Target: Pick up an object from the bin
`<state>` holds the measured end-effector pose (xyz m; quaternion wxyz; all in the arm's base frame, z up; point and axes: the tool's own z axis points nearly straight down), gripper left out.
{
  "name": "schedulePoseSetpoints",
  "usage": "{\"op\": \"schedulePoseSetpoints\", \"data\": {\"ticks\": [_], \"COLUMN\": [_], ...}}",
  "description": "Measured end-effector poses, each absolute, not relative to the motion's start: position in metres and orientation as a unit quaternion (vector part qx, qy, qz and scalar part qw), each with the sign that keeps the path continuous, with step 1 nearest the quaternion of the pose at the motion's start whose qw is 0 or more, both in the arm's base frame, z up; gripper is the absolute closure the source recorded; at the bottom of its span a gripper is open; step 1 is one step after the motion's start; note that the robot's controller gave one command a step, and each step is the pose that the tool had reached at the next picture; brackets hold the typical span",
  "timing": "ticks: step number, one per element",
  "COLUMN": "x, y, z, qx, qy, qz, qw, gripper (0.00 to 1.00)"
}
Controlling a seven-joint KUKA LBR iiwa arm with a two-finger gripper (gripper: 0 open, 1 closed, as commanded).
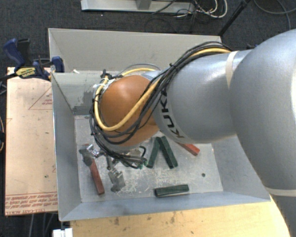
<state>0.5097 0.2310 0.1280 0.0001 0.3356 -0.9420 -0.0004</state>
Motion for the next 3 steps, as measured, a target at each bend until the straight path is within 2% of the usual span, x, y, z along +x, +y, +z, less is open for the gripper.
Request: {"op": "schedulePoseSetpoints", "data": {"ticks": [1, 2, 3], "x": [0.538, 0.521, 0.521], "y": [0.235, 0.235, 0.235], "z": [0.088, 0.071, 0.071], "qx": [0.477, 0.546, 0.546], "qy": [-0.879, -0.838, -0.838], "qz": [-0.001, -0.001, -0.001], "qw": [-0.003, -0.001, -0.001], "gripper": [0.00, 1.00, 1.00]}}
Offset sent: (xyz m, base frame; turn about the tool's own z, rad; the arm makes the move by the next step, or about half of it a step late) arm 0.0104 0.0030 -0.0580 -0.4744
